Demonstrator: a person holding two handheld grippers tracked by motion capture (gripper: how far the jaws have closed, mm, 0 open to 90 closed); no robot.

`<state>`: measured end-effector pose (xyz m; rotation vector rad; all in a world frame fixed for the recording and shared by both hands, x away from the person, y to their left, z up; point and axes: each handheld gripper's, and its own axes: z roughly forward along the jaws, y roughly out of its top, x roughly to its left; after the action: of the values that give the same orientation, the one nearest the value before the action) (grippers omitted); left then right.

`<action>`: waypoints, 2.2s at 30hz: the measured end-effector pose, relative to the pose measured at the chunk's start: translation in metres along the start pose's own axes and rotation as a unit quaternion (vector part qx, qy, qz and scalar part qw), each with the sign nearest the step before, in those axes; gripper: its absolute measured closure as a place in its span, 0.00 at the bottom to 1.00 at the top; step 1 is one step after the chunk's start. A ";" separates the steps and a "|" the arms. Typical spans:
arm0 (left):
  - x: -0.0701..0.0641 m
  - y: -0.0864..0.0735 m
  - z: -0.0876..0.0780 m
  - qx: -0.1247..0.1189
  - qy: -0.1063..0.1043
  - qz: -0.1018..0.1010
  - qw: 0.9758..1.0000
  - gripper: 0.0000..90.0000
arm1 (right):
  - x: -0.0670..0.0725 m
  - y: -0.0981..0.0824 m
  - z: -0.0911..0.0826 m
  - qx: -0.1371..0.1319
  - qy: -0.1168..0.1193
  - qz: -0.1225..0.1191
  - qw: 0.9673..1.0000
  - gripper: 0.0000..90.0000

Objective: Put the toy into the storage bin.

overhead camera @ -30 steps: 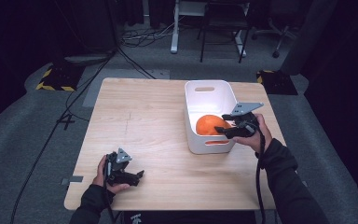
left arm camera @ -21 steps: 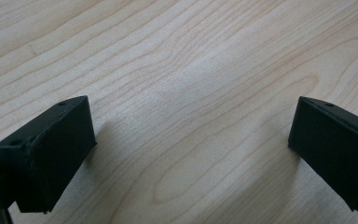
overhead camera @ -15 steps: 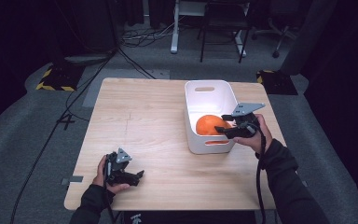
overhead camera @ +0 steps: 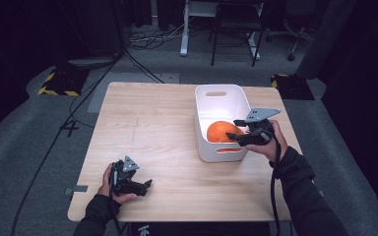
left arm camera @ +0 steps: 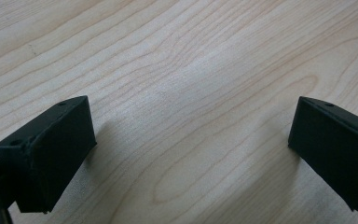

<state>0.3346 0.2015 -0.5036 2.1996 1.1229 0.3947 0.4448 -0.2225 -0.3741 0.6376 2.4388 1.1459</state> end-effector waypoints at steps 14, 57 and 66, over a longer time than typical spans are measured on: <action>0.000 0.000 0.000 -0.001 0.001 0.000 1.000 0.01 | 0.000 0.002 -0.008 -0.014 -0.019 -0.002 1.000 0.34; 0.000 0.000 0.000 0.000 -0.001 0.000 1.000 0.01 | -0.009 -0.011 -0.064 -0.059 -0.103 0.006 0.993 0.27; 0.000 0.000 0.000 0.000 -0.001 0.000 1.000 0.01 | -0.011 -0.021 -0.077 -0.058 -0.117 0.008 0.991 0.27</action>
<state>0.3346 0.2014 -0.5037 2.1996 1.1230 0.3930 0.4096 -0.2880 -0.3431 0.7121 2.1580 1.1404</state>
